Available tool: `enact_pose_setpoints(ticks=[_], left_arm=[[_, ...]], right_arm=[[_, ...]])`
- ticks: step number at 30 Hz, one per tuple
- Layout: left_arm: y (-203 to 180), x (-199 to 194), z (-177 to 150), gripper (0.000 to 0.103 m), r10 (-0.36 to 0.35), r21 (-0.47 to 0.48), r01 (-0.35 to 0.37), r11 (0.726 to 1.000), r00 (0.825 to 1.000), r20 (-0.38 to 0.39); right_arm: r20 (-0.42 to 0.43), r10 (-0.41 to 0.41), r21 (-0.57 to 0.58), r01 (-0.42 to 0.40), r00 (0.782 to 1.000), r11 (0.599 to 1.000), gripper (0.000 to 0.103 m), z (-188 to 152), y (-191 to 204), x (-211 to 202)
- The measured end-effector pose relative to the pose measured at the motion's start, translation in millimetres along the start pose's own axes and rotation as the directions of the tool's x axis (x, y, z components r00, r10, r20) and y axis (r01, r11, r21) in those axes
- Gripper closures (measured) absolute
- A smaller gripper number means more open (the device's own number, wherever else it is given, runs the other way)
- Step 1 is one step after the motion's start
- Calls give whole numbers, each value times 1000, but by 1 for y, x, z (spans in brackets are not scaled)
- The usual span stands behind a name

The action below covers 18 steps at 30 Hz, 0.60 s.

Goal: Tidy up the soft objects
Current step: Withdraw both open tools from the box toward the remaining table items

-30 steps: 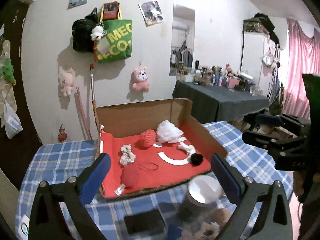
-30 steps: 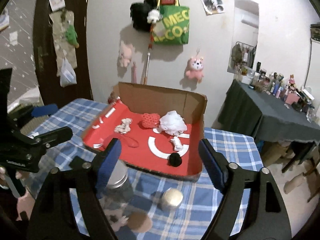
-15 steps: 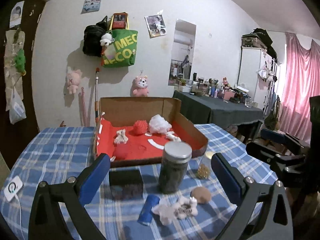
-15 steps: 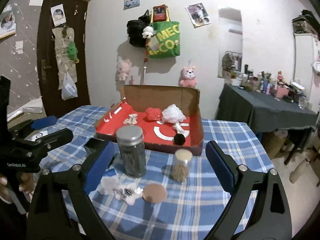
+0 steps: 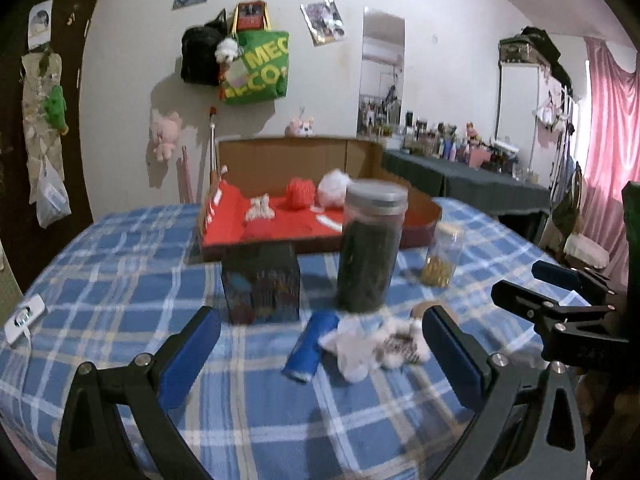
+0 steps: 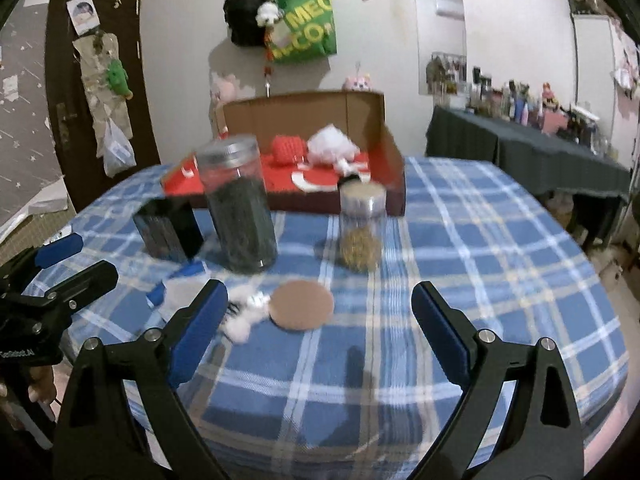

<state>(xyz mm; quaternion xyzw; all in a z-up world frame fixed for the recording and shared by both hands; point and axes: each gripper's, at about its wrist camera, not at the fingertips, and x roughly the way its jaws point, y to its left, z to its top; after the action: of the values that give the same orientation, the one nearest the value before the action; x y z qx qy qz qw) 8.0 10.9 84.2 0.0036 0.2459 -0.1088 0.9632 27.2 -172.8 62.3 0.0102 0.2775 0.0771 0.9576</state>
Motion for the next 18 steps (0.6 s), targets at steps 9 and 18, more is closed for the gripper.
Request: enact_pose_setpoints(ticks=[9,18], left_arm=[[9,22,-18,0,18,-16,-19,1000,997,-74],[11,39,-20,0,2,-16,-4,1000,991,-130]], right_arm=[[-73,6,17,-4,997,1000,9,-14,-6,23],[-121,22,2,-22,992,1000,9,-16,-7,39]])
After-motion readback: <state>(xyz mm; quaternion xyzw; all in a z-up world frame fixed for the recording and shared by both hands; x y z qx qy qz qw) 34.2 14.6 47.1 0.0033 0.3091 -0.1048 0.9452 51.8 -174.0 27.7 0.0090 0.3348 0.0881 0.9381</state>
